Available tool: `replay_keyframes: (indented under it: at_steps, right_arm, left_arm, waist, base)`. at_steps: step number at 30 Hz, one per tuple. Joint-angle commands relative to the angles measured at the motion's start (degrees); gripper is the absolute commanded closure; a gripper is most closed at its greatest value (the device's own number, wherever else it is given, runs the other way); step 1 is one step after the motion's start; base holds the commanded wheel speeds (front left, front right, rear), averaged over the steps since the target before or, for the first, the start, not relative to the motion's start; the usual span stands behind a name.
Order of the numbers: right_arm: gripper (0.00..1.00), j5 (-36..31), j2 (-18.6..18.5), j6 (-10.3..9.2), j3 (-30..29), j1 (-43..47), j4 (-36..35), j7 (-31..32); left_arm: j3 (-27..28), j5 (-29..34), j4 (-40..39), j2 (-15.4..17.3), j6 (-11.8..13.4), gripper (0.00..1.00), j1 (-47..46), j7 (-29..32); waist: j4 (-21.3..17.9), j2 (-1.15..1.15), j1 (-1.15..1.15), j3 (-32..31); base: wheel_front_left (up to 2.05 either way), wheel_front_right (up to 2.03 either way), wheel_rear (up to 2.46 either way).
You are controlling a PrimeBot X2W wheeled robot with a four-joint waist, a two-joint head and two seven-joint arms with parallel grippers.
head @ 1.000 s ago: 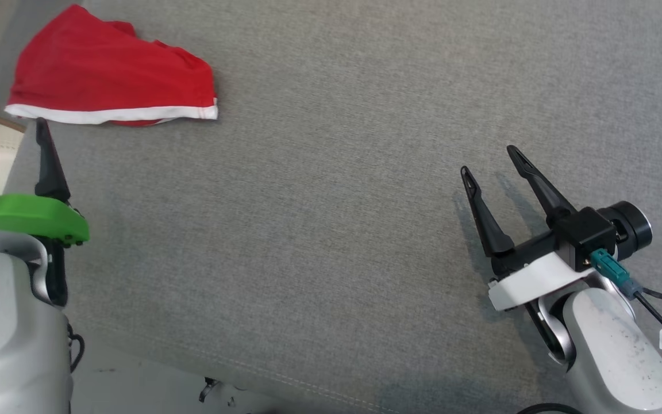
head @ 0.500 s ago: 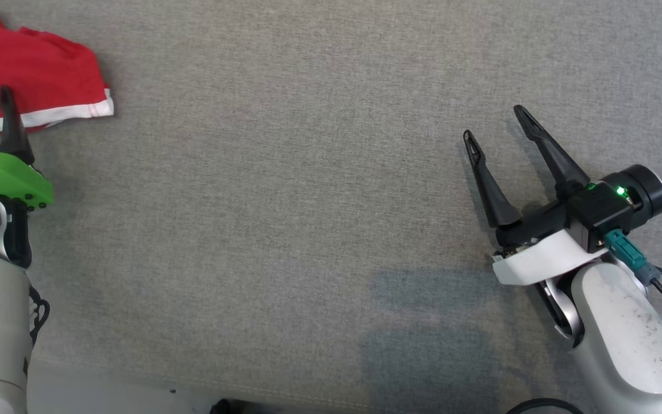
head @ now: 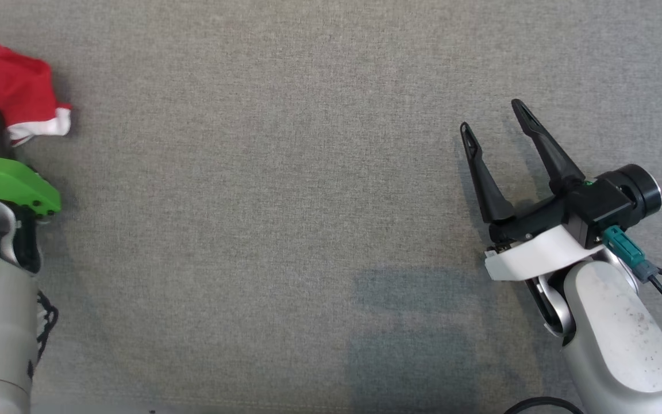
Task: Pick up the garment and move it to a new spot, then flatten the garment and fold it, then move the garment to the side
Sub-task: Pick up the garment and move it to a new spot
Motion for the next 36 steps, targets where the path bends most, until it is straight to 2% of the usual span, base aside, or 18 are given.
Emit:
replay_keyframes:
  at_steps: [1,7,15,21,25,30,32,33,34,35,36]
  right_arm:
    - [0.0,0.4,0.0,-0.11,-0.1,1.1,0.3,0.0]
    - [0.0,1.7,2.5,-0.11,-0.2,3.0,3.0,0.0]
    - [0.0,2.9,4.8,-0.1,-1.3,6.0,4.7,0.0]
    - [0.0,3.3,5.8,-0.1,-2.8,7.9,4.7,0.0]
    - [0.0,3.4,6.1,-0.1,-3.3,8.8,4.8,0.0]
    - [0.0,3.8,6.3,-0.1,-3.5,8.9,4.9,0.0]
    - [0.0,3.9,6.4,-0.1,-3.3,8.7,5.0,0.0]
    - [0.0,3.9,6.4,-0.1,-3.3,8.7,5.0,0.0]
    - [0.0,4.0,6.4,-0.1,-3.3,8.7,5.1,0.0]
    - [0.0,4.0,6.4,-0.1,-3.4,8.7,5.1,0.0]
    - [0.0,3.9,6.5,-0.1,-3.4,8.6,5.0,0.0]
  left_arm:
    - [-0.6,-0.1,-0.4,-1.2,-0.3,1.0,1.2,-0.3]
    - [-5.0,-2.8,-10.1,-0.9,-0.2,1.0,7.1,-0.3]
    - [-13.3,-3.6,-17.8,-6.3,-0.1,1.0,14.7,-0.4]
    - [-18.6,-4.7,-21.4,-11.3,-0.1,1.0,17.4,-0.4]
    - [-21.2,-3.0,-23.3,-13.9,-0.1,1.0,17.6,-0.4]
    - [-23.7,-1.4,-22.8,-15.2,0.2,1.0,17.9,-0.4]
    - [-25.4,-3.0,-22.8,-15.4,0.4,1.0,18.4,-0.4]
    - [-26.4,-3.5,-23.1,-15.5,0.8,0.88,18.5,-0.3]
    - [-27.3,-4.1,-23.2,-15.5,1.3,0.47,18.4,-0.3]
    - [-27.8,-4.5,-23.6,-15.4,1.9,0.0,18.2,-0.3]
    - [-28.2,-4.2,-24.0,-15.4,2.8,0.0,17.9,-0.3]
  waist:
    - [-0.4,-0.01,-0.01,-2.0]
    - [-1.4,-0.01,-0.01,-9.1]
    - [-4.9,-0.01,-0.01,-16.3]
    - [-8.8,-0.01,-0.01,-18.0]
    - [-11.6,-0.01,-0.01,-18.4]
    - [-14.9,-0.01,-0.01,-18.3]
    - [-15.9,-0.01,-0.01,-18.3]
    - [-16.3,-0.01,-0.01,-18.2]
    - [-16.6,-0.01,-0.01,-18.2]
    - [-16.8,-0.01,-0.01,-18.1]
    - [-16.9,-0.01,-0.01,-18.1]
  base:
    - [0.0,0.0,0.0]
    - [0.0,0.0,0.0]
    - [0.0,0.0,0.0]
    - [0.0,0.0,0.0]
    - [0.0,0.0,0.0]
    - [0.0,0.0,0.0]
    - [0.0,0.0,0.0]
    - [0.0,0.0,0.0]
    - [0.0,0.0,0.0]
    - [0.0,0.0,0.0]
    - [0.0,0.0,0.0]
